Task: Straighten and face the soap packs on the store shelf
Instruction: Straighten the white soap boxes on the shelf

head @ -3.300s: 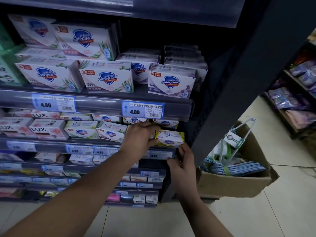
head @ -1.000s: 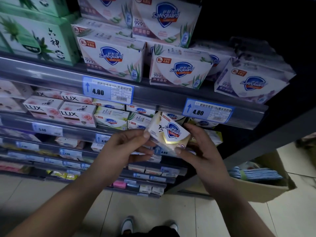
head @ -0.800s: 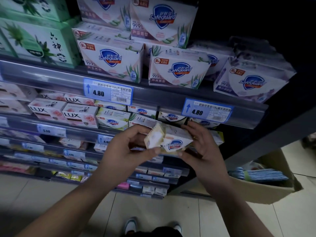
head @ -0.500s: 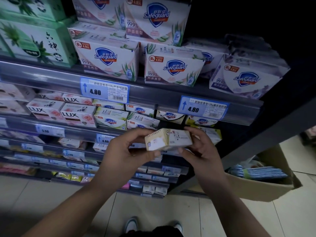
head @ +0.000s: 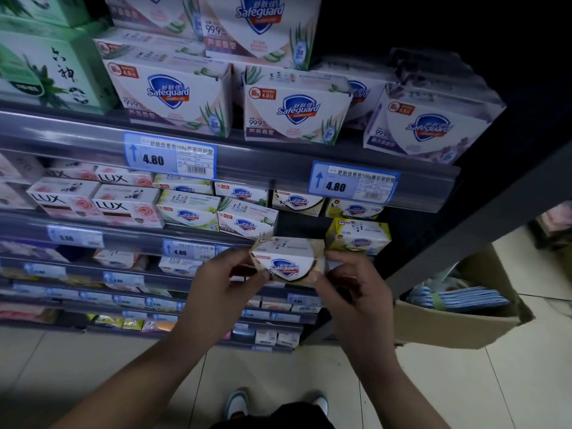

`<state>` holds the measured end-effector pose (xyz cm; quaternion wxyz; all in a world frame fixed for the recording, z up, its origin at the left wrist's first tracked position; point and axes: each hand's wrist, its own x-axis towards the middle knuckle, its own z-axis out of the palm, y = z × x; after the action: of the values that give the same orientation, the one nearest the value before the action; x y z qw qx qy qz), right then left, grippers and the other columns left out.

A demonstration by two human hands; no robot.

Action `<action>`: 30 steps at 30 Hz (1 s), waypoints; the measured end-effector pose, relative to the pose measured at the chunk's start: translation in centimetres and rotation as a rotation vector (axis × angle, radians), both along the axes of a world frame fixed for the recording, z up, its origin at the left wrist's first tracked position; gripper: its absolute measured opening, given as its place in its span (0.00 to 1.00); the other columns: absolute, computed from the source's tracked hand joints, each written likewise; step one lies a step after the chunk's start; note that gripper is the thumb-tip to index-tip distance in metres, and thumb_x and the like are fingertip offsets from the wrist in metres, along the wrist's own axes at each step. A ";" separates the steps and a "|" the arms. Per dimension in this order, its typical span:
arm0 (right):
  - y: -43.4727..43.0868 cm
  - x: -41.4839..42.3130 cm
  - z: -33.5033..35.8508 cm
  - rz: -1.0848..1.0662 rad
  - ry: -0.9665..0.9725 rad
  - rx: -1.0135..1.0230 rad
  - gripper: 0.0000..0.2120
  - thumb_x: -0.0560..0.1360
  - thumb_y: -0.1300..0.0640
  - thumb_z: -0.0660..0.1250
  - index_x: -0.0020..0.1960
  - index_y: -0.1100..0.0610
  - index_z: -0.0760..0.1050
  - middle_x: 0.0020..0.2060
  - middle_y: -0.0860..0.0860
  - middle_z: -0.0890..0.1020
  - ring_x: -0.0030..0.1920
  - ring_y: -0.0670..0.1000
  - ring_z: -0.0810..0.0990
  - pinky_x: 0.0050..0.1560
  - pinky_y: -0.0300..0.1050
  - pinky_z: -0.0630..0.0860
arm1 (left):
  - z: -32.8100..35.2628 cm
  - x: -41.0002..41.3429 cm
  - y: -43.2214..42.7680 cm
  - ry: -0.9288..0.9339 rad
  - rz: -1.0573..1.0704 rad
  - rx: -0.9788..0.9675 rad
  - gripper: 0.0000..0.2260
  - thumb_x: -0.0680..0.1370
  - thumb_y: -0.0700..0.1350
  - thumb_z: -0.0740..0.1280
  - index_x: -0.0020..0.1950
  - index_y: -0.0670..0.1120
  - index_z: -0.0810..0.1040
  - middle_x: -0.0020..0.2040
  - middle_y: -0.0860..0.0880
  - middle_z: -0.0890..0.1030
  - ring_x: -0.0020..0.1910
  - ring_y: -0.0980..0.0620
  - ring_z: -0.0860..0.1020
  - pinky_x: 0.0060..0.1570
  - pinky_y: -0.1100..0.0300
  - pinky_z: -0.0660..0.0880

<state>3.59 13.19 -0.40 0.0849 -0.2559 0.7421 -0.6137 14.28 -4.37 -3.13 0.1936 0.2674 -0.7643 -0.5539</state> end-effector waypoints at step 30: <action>-0.1 -5.6 -0.9 -0.057 -0.013 0.170 0.22 0.78 0.67 0.66 0.69 0.51 0.77 0.56 0.45 0.82 0.56 0.33 0.80 0.51 0.25 0.74 | 3.1 -7.0 -2.2 -0.137 -0.080 -0.846 0.21 0.70 0.44 0.80 0.62 0.48 0.84 0.49 0.47 0.83 0.51 0.42 0.79 0.49 0.52 0.78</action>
<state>-2.05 13.12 -1.27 0.0934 -0.2225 0.7980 -0.5522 7.29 -6.59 -0.04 0.2132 0.1707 -0.9450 -0.1799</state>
